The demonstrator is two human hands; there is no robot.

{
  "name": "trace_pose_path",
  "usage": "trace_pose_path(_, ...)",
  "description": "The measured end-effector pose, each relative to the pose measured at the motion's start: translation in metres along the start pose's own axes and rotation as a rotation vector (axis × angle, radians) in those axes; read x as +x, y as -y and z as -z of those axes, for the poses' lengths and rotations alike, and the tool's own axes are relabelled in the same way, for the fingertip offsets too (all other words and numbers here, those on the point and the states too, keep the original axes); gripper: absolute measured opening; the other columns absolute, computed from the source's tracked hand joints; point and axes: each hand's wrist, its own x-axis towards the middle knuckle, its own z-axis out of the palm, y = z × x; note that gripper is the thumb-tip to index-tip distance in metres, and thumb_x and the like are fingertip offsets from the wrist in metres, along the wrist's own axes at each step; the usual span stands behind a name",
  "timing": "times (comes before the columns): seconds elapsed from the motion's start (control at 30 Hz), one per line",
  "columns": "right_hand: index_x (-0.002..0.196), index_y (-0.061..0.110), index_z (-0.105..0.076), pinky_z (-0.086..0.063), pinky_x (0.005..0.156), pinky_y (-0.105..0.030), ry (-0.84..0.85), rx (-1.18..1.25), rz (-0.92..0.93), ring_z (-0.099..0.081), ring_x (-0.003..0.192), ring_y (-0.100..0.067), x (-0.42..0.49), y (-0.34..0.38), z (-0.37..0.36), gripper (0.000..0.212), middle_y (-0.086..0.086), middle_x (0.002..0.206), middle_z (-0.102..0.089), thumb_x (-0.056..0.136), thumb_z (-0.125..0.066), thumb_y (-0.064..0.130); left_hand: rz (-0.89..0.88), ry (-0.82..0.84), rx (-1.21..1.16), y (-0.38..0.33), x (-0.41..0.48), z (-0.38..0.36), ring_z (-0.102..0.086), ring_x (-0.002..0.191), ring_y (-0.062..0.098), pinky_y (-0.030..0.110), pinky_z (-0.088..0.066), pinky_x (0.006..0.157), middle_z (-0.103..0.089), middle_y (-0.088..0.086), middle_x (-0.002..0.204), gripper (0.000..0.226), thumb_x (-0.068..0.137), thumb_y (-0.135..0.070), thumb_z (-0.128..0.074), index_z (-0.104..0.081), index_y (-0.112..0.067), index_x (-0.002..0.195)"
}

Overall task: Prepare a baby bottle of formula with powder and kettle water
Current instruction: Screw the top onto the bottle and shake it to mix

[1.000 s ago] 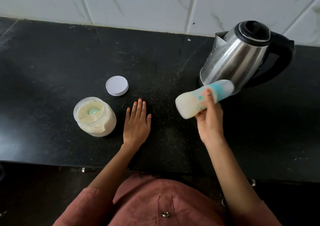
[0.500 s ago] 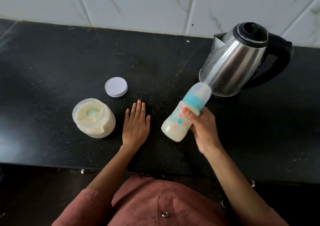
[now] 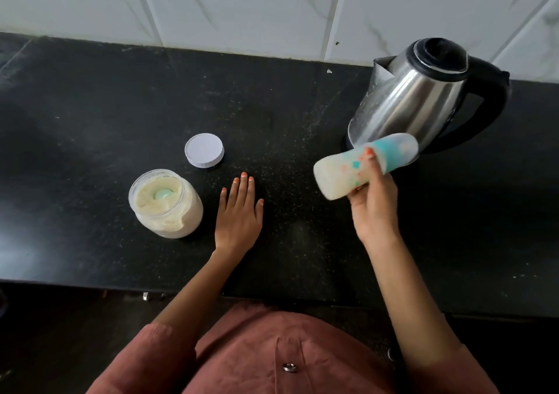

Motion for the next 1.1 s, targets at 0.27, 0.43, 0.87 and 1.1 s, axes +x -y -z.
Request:
trace_pose_path(0.27, 0.106, 0.020, -0.059, -0.055, 0.067, -0.026, 0.087, -0.092, -0.017, -0.068, 0.089, -0.012, -0.007, -0.007, -0.003, 0.048, 0.000, 0.097, -0.068, 0.063, -0.074, 0.035, 0.001, 0.002, 0.007, 0.001, 0.000, 0.001, 0.003, 0.144, 0.016, 0.035, 0.003, 0.115, 0.000, 0.003, 0.157, 0.055, 0.100, -0.036, -0.016, -0.003, -0.012, 0.148)
trace_pose_path(0.43, 0.100, 0.021, -0.060, -0.055, 0.069, -0.027, 0.209, -0.350, -0.034, -0.066, 0.087, -0.012, -0.017, -0.018, -0.002, 0.042, 0.005, 0.089, -0.068, 0.063, -0.077, 0.028, 0.005, 0.002, 0.006, 0.001, 0.000, 0.001, 0.003, 0.144, 0.016, 0.035, 0.004, 0.115, 0.000, 0.003, 0.157, 0.055, 0.100, -0.036, -0.017, -0.003, -0.012, 0.148)
trace_pose_path(0.87, 0.095, 0.018, -0.063, -0.056, 0.069, -0.030, 0.250, -0.408, -0.099, -0.067, 0.084, -0.013, -0.026, -0.026, -0.003, 0.049, 0.005, 0.083, -0.071, 0.052, -0.083, 0.029, 0.006, 0.013, 0.006, 0.002, 0.001, -0.001, 0.005, 0.144, 0.016, 0.035, 0.003, 0.116, 0.003, 0.003, 0.157, 0.055, 0.100, -0.037, -0.017, -0.001, -0.013, 0.148)
trace_pose_path(1.1, 0.103, 0.019, -0.060, -0.054, 0.067, -0.026, 0.224, -0.261, -0.103, -0.067, 0.088, -0.012, -0.013, -0.014, -0.004, 0.049, 0.003, 0.092, -0.069, 0.058, -0.078, 0.030, 0.010, 0.003, 0.005, 0.001, 0.001, -0.002, 0.004, 0.144, 0.016, 0.035, 0.003, 0.116, 0.001, 0.003, 0.157, 0.055, 0.100, -0.036, -0.016, -0.002, -0.013, 0.148)
